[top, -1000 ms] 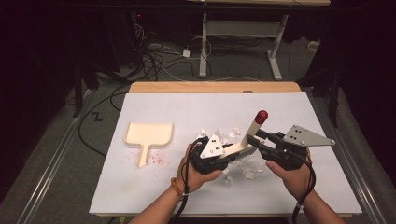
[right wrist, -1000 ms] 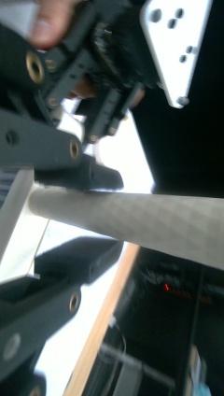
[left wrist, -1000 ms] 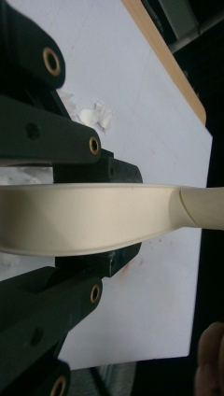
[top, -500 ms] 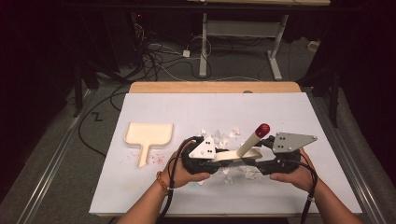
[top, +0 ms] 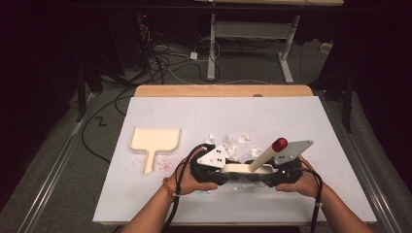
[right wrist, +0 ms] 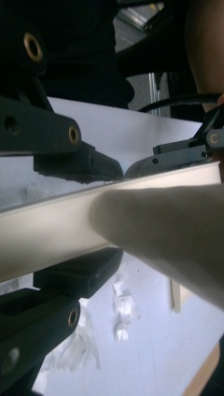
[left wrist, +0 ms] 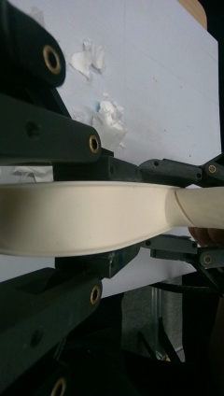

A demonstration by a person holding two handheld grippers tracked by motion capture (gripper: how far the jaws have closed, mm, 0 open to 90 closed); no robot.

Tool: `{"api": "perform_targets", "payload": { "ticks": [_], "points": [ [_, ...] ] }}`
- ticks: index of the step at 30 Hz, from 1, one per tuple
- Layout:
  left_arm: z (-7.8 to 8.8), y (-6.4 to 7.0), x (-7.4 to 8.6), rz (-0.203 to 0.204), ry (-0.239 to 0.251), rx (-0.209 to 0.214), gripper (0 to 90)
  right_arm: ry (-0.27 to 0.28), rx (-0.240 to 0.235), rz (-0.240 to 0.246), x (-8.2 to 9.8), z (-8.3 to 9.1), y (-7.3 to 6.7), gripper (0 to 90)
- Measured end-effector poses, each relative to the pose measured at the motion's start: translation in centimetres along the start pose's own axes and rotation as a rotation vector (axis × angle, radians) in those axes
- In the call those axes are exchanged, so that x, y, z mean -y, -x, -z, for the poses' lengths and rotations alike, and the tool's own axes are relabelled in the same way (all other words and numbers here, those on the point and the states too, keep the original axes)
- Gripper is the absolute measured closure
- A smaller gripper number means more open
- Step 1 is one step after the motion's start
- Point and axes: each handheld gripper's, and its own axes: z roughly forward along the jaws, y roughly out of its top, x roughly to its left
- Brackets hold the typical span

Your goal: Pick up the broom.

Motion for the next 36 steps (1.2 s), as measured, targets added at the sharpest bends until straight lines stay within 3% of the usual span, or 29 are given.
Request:
{"api": "perform_targets", "payload": {
  "ticks": [3,6,8,11,12,17,19,22,26,29,32,36],
  "points": [
    [0.0,-0.4,0.2,0.037,0.032,-0.005,56.3,-0.019,-0.003,0.032,-0.1,0.0,-0.3,66.8],
    [0.0,-0.2,0.0,0.026,0.03,-0.034,54.3,-0.025,0.01,0.032,-0.2,-0.3,-0.5,67.3],
    [0.0,0.1,-0.2,0.022,0.013,-0.095,48.0,-0.024,0.027,0.019,-0.1,-0.2,-0.5,67.3],
    [0.9,0.9,-0.2,0.019,-0.025,-0.235,29.5,-0.019,0.078,0.004,0.1,0.4,-0.4,67.3],
    [1.4,1.2,0.0,0.011,-0.042,-0.288,28.1,-0.014,0.096,-0.005,0.1,0.7,-0.3,67.3],
    [4.6,2.7,2.6,-0.005,-0.089,-0.476,23.8,0.002,0.211,-0.042,0.6,3.0,0.5,67.3],
    [5.8,3.0,4.1,0.019,-0.092,-0.551,23.6,-0.002,0.258,-0.052,0.8,3.7,0.9,67.3],
    [7.5,3.1,6.4,0.086,-0.083,-0.618,23.6,0.003,0.305,-0.078,1.3,4.3,1.4,67.3],
    [8.7,3.6,8.9,0.152,-0.103,-0.661,23.6,0.007,0.358,-0.104,1.6,5.0,1.8,67.3],
    [9.1,4.3,10.3,0.183,-0.127,-0.675,23.6,0.01,0.394,-0.109,1.7,5.6,2.1,67.3],
    [9.2,5.2,11.7,0.225,-0.113,-0.673,23.4,0.008,0.428,-0.123,1.7,6.1,2.5,67.3],
    [8.7,5.6,12.3,0.231,-0.138,-0.68,23.0,-0.025,0.501,-0.118,1.9,6.6,3.7,67.3]
  ]
}}
